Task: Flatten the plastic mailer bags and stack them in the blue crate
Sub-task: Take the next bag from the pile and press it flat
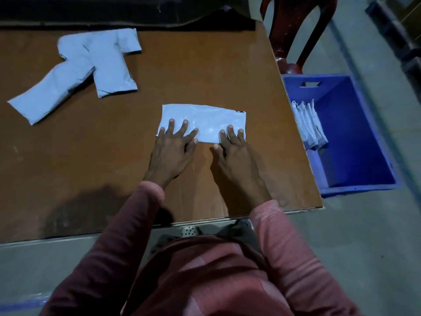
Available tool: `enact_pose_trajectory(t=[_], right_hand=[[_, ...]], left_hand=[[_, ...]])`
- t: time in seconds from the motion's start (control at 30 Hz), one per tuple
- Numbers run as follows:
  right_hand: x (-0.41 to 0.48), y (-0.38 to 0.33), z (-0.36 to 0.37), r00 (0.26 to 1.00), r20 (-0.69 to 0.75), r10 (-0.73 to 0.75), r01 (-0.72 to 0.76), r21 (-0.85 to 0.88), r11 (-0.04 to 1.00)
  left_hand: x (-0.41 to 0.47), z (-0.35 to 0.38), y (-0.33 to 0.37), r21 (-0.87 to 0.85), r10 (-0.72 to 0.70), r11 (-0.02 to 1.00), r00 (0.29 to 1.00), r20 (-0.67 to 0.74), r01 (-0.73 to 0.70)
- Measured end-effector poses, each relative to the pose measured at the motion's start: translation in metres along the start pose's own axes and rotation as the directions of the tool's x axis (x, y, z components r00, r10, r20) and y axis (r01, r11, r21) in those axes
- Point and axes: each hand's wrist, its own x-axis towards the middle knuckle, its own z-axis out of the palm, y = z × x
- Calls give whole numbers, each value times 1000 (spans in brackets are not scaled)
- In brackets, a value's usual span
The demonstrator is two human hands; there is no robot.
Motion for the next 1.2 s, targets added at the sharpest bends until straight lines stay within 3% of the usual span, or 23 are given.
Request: enact_pose_trajectory(t=[0.13, 0.23, 0.4, 0.93, 1.1, 1.2], right_hand=[[8, -23, 1, 973, -222, -56, 45, -55, 997], [31, -41, 5, 960, -266, -83, 83, -12, 996], [62, -32, 16, 999, -49, 2, -4, -36, 999], [58, -22, 33, 996, -74, 47, -51, -49, 997], [56, -27, 24, 998, -27, 60, -61, -39, 997], [59, -27, 10, 997, 75, 37, -37, -9, 999]], left_hand=[[3, -7, -1, -123, -3, 992, 972, -234, -26], [22, -10, -8, -100, 56, 992, 977, -205, -78], [39, 5, -32, 39, 93, 995, 996, 12, -93], [43, 25, -33, 85, 70, 994, 997, -20, -68], [44, 19, -31, 84, 58, 995, 998, 32, -61], [44, 10, -34, 75, 61, 995, 994, 89, -67]])
